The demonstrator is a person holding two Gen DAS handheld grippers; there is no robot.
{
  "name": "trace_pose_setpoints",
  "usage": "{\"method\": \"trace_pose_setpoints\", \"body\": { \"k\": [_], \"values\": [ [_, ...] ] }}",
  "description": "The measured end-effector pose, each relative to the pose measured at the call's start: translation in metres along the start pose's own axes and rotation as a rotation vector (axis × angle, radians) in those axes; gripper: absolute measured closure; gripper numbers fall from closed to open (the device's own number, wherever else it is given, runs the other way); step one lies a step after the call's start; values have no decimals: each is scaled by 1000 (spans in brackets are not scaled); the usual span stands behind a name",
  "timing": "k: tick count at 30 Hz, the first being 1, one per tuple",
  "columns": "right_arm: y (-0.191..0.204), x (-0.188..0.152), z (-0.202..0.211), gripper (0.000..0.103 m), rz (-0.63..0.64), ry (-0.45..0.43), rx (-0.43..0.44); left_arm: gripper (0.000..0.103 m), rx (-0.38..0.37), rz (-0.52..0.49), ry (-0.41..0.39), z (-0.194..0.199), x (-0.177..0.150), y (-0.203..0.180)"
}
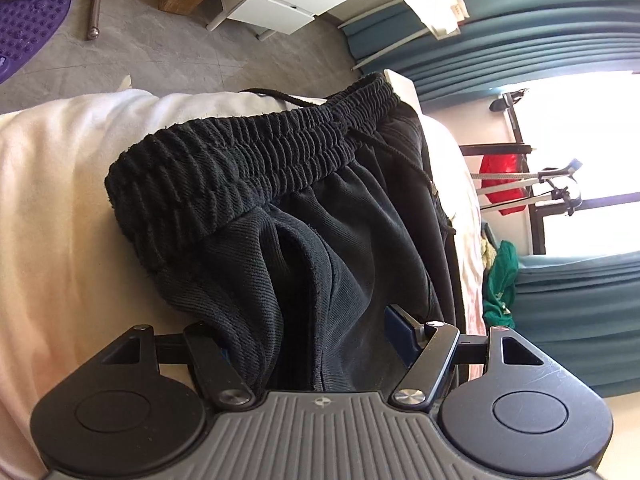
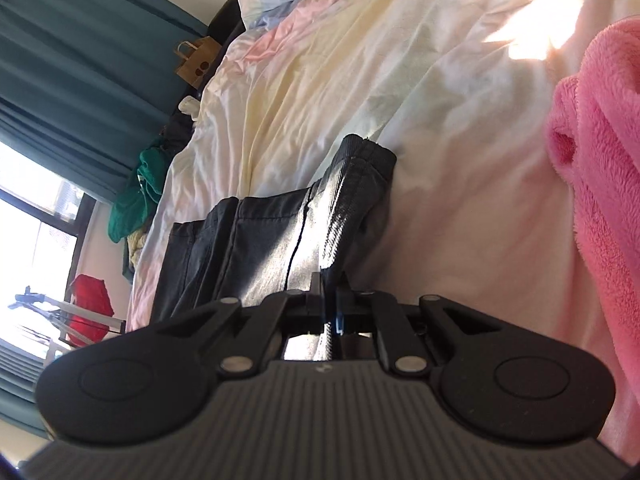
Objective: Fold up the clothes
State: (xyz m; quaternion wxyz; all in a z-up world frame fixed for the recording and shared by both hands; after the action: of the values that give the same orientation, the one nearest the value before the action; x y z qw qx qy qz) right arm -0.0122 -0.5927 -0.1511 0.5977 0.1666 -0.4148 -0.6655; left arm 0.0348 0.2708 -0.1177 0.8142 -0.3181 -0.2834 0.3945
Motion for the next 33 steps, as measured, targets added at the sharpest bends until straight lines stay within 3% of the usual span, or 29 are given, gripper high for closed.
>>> {"method": "trace_pose_setpoints", "body": {
  "k": [4, 6, 8, 11, 16, 18, 20, 23, 27, 31, 33],
  "values": [
    [2, -2, 5, 94, -10, 13, 52, 56, 13, -8, -30, 1, 2, 1],
    [5, -4, 11, 94, 12, 11, 75, 78, -6, -8, -50, 6, 5, 3],
    [10, -4, 15, 95, 33, 5, 98, 90, -67, -5, -83, 10, 9, 1],
    [10, -4, 11, 95, 29, 16, 85, 90, -135, -29, -111, 18, 10, -7],
    [4, -7, 3, 94, -5, 46, 43, 86, -107, -52, -100, 17, 8, -12],
    [5, -8, 2, 93, 11, 45, 34, 65, -93, -42, -86, 14, 9, -11],
    [5, -9, -1, 92, 26, 49, 11, 50, -70, -28, -68, 9, 10, -9],
    [1, -11, -8, 92, 17, 65, -24, 45, -30, 15, -20, -3, 10, -2],
    [-3, -12, -18, 92, 7, 63, -63, 45, -35, 78, 5, -12, 11, 8],
    [0, -11, -22, 92, 31, 34, -62, 48, -28, 54, 5, -16, 12, 5],
    [4, -10, -22, 93, 60, 8, -53, 59, -13, 41, -1, -17, 12, 5]
  ]
}}
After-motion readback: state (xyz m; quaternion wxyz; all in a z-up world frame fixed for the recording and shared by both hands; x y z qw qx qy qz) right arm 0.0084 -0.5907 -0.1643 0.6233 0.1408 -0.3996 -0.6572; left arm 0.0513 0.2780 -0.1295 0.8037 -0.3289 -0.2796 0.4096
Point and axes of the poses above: each gripper's, at about its wrist camera, not at the fingertips, and z roughly against the way its jaws point, y to its left, x to its top, the point moved 7 cm from there along -z, roughly the way its jaws point, and after that the axes turned 5 degrees about -z, right-handed, at the moved point
